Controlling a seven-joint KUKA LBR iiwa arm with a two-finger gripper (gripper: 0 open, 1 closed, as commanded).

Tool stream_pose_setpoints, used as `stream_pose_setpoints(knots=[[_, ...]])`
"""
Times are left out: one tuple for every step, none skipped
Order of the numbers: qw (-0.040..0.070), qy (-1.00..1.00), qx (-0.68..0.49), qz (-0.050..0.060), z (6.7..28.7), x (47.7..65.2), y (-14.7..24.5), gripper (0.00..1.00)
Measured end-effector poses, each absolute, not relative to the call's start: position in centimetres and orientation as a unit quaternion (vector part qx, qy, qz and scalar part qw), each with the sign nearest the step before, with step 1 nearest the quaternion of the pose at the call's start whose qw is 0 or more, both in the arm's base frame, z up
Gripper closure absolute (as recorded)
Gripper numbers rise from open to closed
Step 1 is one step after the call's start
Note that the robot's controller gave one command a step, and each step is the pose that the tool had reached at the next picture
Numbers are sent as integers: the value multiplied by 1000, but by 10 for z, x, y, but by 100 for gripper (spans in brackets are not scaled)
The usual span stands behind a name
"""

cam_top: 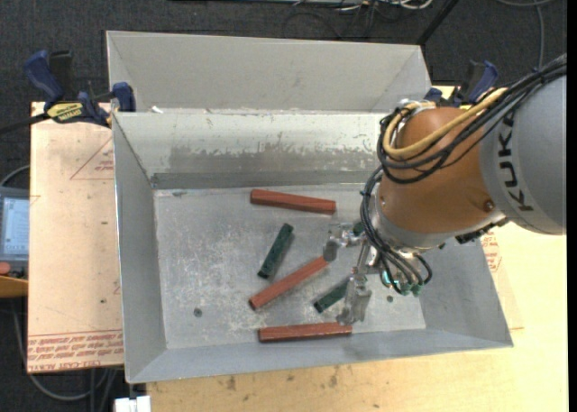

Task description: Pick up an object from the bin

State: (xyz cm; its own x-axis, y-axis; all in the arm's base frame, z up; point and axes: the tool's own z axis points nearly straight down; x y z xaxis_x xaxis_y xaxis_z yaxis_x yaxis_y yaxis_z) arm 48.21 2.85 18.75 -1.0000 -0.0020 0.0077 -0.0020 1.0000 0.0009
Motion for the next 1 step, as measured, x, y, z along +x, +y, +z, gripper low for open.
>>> stream_pose_setpoints(knots=[[2, -999, -49, -1, 70, 535, 39, 0]])
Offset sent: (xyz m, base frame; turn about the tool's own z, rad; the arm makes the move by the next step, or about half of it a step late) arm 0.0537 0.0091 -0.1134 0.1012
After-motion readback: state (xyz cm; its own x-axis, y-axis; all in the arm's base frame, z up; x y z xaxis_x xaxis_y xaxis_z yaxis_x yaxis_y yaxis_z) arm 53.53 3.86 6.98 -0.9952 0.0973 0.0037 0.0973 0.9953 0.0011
